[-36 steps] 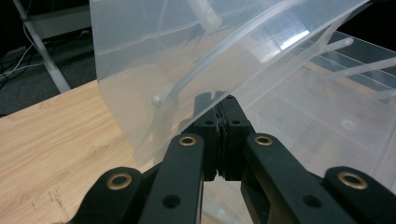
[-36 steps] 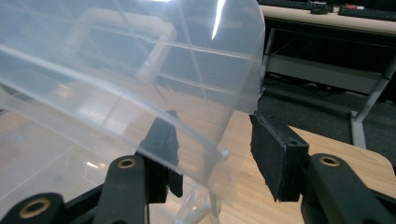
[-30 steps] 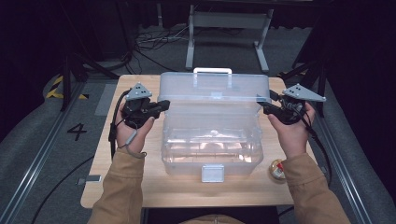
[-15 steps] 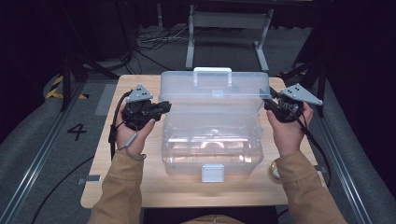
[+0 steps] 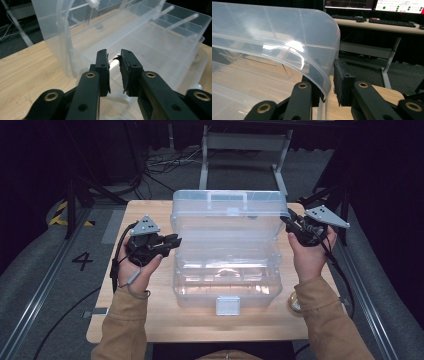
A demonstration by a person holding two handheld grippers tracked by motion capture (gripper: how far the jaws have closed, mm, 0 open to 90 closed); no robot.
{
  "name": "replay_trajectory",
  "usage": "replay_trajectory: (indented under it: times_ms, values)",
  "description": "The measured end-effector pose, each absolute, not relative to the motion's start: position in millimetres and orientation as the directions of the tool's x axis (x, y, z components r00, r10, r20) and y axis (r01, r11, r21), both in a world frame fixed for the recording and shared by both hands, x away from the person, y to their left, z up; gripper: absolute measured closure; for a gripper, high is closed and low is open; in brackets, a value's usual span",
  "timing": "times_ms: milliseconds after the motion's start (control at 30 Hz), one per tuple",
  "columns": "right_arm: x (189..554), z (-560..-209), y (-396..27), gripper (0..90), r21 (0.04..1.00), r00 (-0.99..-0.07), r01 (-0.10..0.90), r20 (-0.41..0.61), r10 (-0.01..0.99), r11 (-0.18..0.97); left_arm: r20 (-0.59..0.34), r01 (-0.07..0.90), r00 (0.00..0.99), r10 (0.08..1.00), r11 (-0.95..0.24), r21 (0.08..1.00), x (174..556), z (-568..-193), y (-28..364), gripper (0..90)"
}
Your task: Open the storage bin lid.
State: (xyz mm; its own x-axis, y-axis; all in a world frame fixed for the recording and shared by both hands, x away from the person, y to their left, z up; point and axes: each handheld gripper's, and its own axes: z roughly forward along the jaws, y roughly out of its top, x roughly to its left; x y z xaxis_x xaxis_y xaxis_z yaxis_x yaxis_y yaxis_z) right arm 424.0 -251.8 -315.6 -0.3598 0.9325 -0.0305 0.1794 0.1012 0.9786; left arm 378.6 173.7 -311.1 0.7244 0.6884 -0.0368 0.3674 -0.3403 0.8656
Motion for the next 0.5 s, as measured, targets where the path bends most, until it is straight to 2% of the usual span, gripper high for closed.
replay_trajectory:
  times_ms: [267,500]
  values:
    - [431.9,-312.7,-253.7,76.6,0.974,-0.371,0.202,-0.018,0.928,0.100,-0.062,0.380,0.782,0.620,-0.397,0.835,360.2,-304.8,177.2,68.6]
    - [438.6,-307.8,-254.4,76.2,0.965,-0.383,0.237,-0.015,0.924,0.114,-0.082,0.380,0.826,0.558,-0.443,0.812,345.1,-305.6,178.8,67.1]
